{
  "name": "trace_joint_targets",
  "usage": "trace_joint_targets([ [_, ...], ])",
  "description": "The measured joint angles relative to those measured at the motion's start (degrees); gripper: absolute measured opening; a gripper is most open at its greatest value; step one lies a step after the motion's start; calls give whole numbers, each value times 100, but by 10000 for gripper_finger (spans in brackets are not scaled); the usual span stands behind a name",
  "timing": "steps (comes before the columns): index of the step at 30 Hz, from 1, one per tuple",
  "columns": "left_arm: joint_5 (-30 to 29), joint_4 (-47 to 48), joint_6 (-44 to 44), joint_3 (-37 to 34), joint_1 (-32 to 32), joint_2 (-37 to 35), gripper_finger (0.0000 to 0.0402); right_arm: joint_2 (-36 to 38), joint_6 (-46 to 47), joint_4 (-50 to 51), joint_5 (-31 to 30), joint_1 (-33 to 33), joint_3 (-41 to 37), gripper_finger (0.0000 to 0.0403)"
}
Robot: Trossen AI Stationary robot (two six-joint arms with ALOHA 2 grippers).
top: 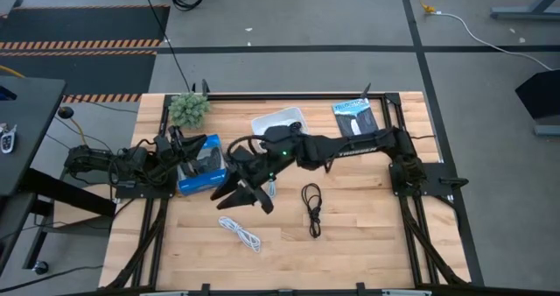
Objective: Pick and place USB-C Cables
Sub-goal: Put the white USB cable into the white bin
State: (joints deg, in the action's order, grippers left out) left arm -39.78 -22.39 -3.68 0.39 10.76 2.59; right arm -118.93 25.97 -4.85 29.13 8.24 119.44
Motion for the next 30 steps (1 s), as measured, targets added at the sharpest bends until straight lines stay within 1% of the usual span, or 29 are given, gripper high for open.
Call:
trace_joint_targets([
  [5,1,0,-2,1,1,2,43,0,8,-100,-723,232,163,156],
  [9,1,0,-2,1,2,1,43,-9,-66,-113,-1277,359,456,156],
  [14,1,0,0,0,1,0,43,6,-957,-126,-1754,575,860,156],
  [18,1,0,0,1,1,0,43,2,-1836,71,-2621,821,864,156],
  [20,1,0,0,1,2,0,43,-58,-2177,201,-2915,906,859,156],
  [23,1,0,0,-1,2,0,43,-231,-2260,201,-2921,966,861,156],
  [27,-1,6,0,-1,2,0,43,-551,-1941,170,-2662,979,852,156],
  [30,0,21,0,-1,2,0,43,-768,-1911,147,-2535,976,852,156],
])
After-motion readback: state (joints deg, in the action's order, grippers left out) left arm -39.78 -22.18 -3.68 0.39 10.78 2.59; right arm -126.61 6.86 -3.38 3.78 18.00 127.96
